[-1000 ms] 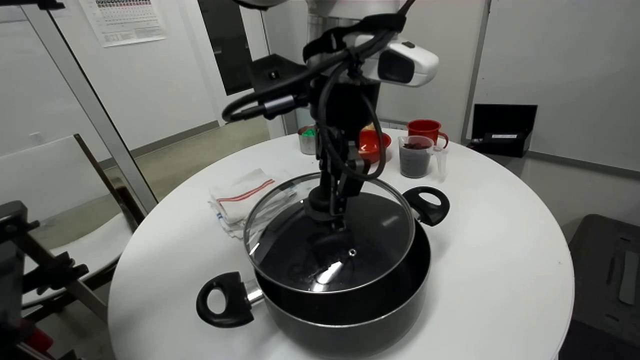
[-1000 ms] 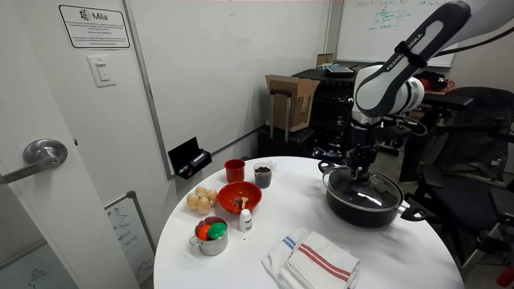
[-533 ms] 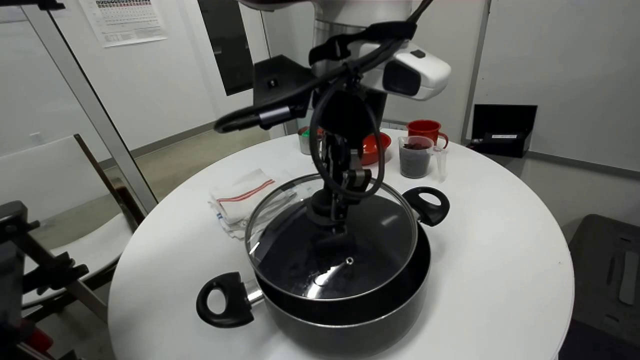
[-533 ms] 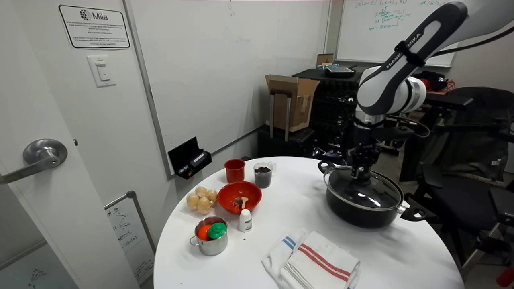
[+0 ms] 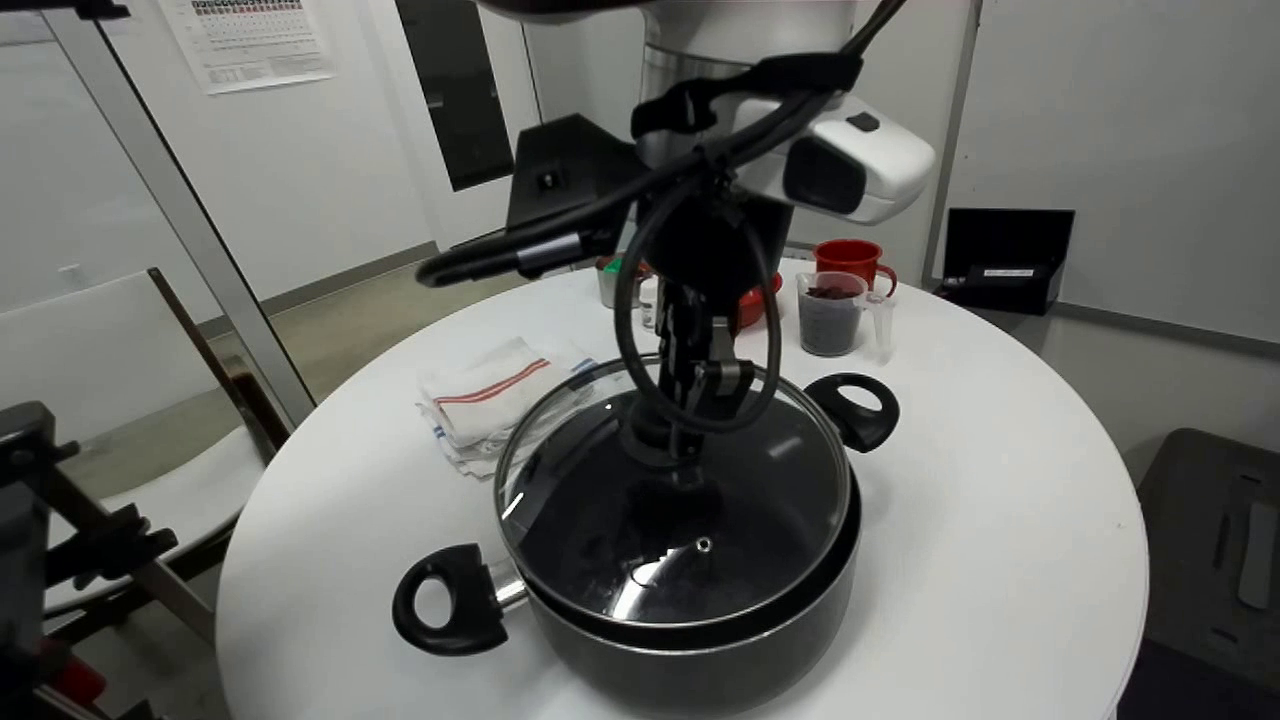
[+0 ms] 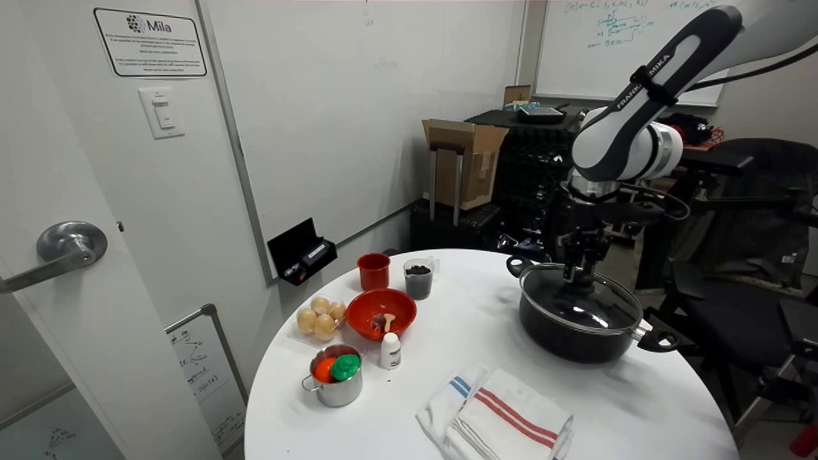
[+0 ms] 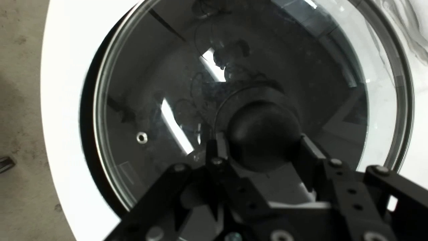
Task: Pick up the lid and cover the pot
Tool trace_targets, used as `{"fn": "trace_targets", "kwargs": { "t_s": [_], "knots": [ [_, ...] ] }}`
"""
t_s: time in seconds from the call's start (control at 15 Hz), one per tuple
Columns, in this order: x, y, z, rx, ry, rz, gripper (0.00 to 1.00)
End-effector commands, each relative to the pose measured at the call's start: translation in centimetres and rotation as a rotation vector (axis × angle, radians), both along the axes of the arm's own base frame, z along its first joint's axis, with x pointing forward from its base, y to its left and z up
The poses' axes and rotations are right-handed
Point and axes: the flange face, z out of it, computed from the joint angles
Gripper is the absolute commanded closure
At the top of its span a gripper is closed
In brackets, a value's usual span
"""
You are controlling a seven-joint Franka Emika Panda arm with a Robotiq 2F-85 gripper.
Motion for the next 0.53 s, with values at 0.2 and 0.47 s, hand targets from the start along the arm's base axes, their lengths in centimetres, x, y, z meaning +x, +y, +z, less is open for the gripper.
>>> {"fn": "trace_targets", "kwargs": {
  "t_s": [0.2,0.47],
  "knots": [
    [0.04,-0.67,0.55,0.005,-0.009,-0.052,0.76],
    [-0.04,-0.71,0.44,-0.015,0.004,-0.073,0.76]
  ]
}}
